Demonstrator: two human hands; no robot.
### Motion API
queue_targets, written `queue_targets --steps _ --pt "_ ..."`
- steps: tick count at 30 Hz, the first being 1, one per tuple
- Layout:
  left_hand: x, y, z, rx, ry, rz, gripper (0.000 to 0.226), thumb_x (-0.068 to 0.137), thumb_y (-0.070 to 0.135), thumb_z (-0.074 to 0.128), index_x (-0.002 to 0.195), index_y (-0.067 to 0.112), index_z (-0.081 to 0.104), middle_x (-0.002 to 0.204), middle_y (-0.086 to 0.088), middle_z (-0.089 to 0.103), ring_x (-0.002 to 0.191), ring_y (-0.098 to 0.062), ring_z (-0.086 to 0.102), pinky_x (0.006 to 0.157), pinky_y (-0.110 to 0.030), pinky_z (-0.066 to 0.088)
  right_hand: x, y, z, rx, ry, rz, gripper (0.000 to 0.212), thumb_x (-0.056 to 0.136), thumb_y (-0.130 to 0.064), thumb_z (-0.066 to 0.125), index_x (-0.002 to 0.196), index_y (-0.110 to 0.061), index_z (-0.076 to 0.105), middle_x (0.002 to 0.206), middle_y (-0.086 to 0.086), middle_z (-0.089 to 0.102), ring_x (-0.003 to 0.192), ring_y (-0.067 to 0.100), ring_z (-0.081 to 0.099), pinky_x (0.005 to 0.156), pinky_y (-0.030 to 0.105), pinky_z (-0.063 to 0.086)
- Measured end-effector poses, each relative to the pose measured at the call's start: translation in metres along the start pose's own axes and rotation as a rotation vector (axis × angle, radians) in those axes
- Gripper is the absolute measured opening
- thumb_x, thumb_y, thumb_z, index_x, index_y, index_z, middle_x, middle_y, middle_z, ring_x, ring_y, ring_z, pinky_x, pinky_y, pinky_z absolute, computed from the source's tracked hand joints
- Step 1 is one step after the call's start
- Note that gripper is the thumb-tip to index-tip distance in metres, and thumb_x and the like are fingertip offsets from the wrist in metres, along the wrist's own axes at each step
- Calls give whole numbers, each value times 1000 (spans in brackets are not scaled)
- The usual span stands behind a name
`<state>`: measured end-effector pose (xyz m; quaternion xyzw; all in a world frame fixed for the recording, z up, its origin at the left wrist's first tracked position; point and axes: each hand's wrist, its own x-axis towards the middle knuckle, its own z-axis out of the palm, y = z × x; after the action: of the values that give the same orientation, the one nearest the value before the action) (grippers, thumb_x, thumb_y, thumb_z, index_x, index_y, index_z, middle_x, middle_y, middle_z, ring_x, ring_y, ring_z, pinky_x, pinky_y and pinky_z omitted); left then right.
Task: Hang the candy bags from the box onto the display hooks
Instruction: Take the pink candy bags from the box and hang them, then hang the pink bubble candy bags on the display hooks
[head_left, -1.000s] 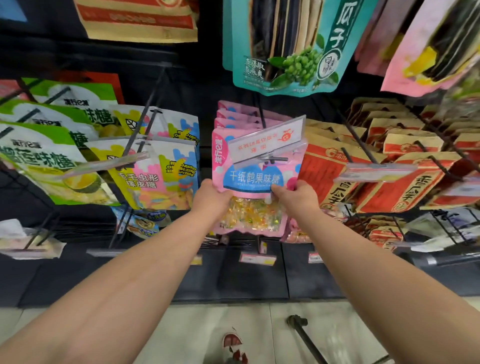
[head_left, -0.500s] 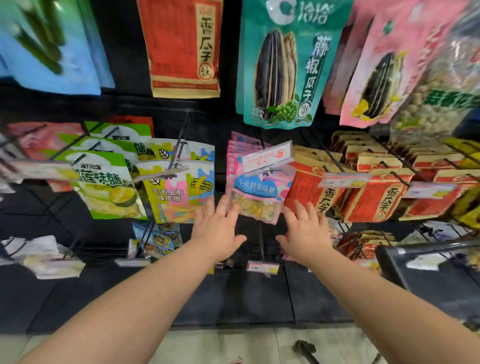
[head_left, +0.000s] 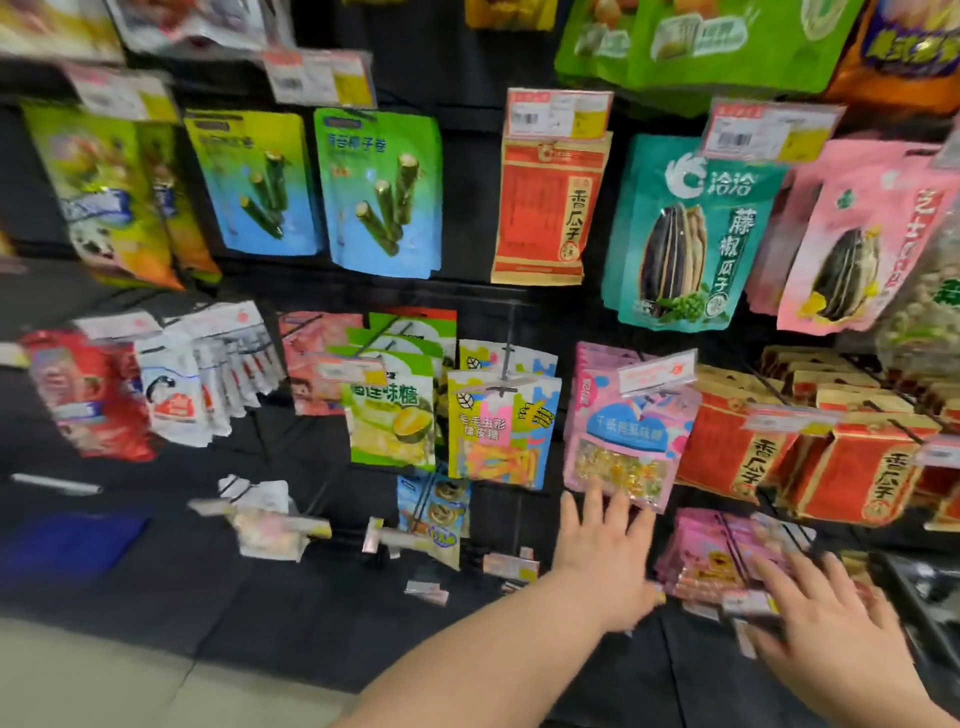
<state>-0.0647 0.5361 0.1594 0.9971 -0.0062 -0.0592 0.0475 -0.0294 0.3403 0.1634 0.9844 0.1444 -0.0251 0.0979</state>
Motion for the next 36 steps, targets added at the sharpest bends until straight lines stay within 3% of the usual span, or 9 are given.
queue_targets --steps 2,3,5,6,9,12,15,27,36 --pt "-5 6 -6 9 -8 18 83 93 52 48 155 19 3 163 -12 -4 147 -39 -11 115 -61 -5 0 20 22 37 35 17 73 80 -72 29 134 -27 49 137 13 55 124 41 52 92 65 44" --pt "-7 10 -8 14 -11 27 84 93 52 49 155 19 4 163 -13 -4 147 -40 -11 114 -61 -5 13 41 56 75 90 13 77 80 -76 18 123 -23 53 121 18 64 109 44 60 81 68 48" --pt "-9 20 -13 22 -9 46 84 93 52 49 155 18 4 163 -13 -4 147 -40 -11 114 -62 -4 27 67 103 59 272 -23 82 75 -83 5 114 -25 48 107 19 69 100 43 63 77 68 48" --pt "-8 27 -15 29 -7 58 84 93 52 49 155 18 3 163 -13 -4 147 -40 -11 114 -62 -4 23 76 104 93 227 -4 78 74 -83 10 112 -27 48 106 17 69 100 42 62 77 68 48" --pt "-2 58 -16 61 1 105 84 93 52 47 155 18 1 163 -13 -6 147 -39 -15 115 -61 -5 -32 77 30 114 -19 115 71 66 -68 48 129 -33 51 134 6 57 123 34 53 92 64 44" --pt "10 108 -14 82 -19 161 83 94 52 45 155 19 -1 163 -11 -9 147 -38 -16 117 -59 -6 -60 114 21 69 -11 186 77 84 -61 44 149 -39 11 160 -6 12 148 24 9 116 50 19" --pt "22 177 -7 100 -47 235 83 94 54 43 155 21 -3 163 -9 -10 148 -36 -16 118 -57 -5 -91 174 41 148 -78 277 70 92 -51 42 151 -32 9 161 -2 5 148 28 0 117 51 11" --pt "32 490 78 268 -150 591 85 91 65 38 155 26 -4 164 -4 -4 150 -32 -7 119 -53 4 -258 407 172 295 -252 677 69 91 -46 49 149 -25 19 160 4 11 148 33 3 115 56 8" --pt "11 588 143 327 -401 807 83 93 59 41 155 23 0 164 -5 -3 150 -30 -5 119 -52 1 -360 471 244 658 -446 1143 68 91 -46 46 149 -21 20 153 8 25 140 31 27 110 44 32"
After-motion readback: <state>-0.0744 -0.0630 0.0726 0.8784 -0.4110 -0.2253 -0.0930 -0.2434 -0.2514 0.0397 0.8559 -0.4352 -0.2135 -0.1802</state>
